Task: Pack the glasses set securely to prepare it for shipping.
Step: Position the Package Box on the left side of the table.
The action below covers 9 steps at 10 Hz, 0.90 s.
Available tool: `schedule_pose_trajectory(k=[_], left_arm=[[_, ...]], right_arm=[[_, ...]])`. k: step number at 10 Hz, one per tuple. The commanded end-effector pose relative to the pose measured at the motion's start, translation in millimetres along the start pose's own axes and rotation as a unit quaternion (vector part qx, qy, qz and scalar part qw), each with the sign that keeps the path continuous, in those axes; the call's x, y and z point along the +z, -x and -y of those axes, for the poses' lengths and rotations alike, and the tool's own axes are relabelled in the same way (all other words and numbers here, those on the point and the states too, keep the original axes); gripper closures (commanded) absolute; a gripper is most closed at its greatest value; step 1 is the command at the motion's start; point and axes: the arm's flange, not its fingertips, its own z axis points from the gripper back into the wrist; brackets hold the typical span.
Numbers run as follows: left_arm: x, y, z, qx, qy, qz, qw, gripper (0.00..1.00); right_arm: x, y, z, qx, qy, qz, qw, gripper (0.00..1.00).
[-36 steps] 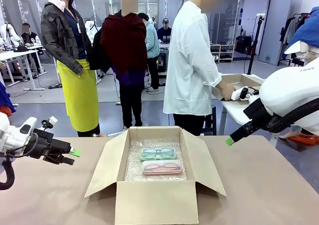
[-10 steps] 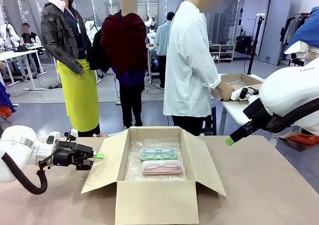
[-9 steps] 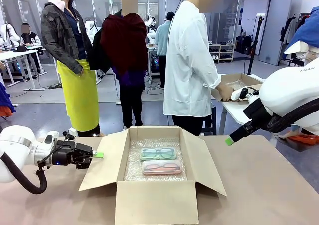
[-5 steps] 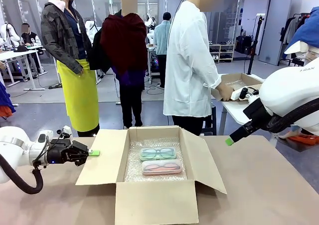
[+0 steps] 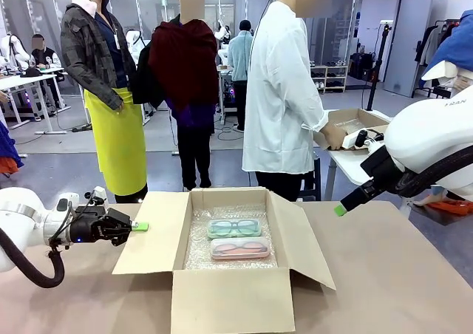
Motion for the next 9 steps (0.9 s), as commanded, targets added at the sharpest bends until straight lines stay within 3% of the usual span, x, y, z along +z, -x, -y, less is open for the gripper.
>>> schedule_pose_trajectory(k=[1, 3, 4, 5, 9], left_arm=[[0.0, 0.5, -0.2, 0.0, 0.0, 0.0, 1.0, 1.0], [0.0, 0.0, 0.0, 0.0, 0.0, 0.0, 1.0, 0.97], [24.8, -0.6, 7.7, -0.002, 0.003, -0.013, 1.0, 0.97], [61.9, -0.2, 14.9, -0.012, -0.028, -0.01, 0.999, 0.97], [203.9, 22.7, 18.5, -0.007, -0.024, -0.001, 1.0, 0.97]], right_arm=[[-0.3, 1.5, -2.0, -0.001, 0.003, 0.004, 1.0, 0.0], [-0.3, 1.5, -2.0, -0.001, 0.003, 0.004, 1.0, 0.0], [-0.3, 1.5, -2.0, -0.001, 0.003, 0.004, 1.0, 0.0], [-0.3, 1.5, -2.0, -0.001, 0.003, 0.004, 1.0, 0.0], [-0.3, 1.5, -2.0, -0.001, 0.003, 0.004, 1.0, 0.0]])
